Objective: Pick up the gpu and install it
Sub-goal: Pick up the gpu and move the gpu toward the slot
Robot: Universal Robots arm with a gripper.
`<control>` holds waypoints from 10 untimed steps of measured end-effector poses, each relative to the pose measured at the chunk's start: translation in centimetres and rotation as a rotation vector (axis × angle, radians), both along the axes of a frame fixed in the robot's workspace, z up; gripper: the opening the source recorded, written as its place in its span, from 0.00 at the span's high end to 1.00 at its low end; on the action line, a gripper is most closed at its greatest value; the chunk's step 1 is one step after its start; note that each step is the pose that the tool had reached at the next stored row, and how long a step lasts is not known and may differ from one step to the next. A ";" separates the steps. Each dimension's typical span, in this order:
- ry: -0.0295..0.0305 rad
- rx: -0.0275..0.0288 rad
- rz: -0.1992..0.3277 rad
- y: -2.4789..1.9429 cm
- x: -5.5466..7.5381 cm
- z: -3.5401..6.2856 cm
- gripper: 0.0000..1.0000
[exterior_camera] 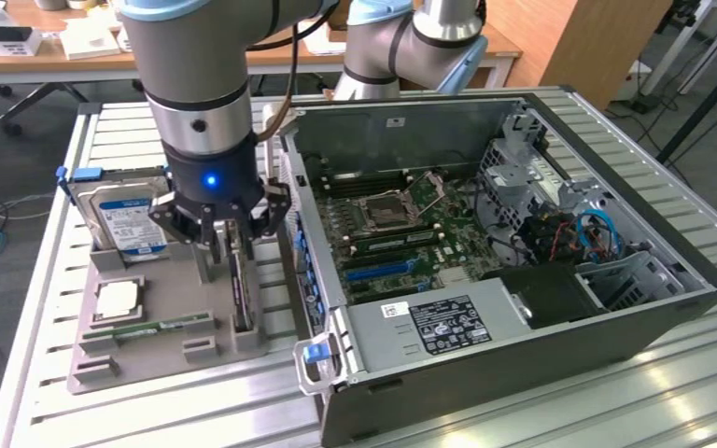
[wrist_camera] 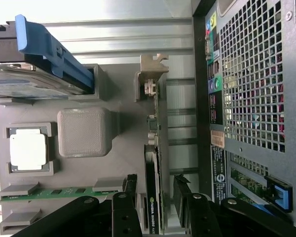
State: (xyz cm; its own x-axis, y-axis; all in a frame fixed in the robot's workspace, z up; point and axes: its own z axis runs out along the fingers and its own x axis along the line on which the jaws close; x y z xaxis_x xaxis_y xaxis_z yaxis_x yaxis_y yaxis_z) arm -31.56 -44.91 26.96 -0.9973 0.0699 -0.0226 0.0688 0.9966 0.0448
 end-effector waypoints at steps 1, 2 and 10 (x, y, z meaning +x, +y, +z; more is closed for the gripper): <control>0.0001 -0.0001 0.000 0.00 0.0 -0.01 0.57; 0.0002 -0.0002 0.000 0.00 0.0 -0.01 0.57; 0.0002 -0.0002 0.000 0.00 0.0 -0.26 0.57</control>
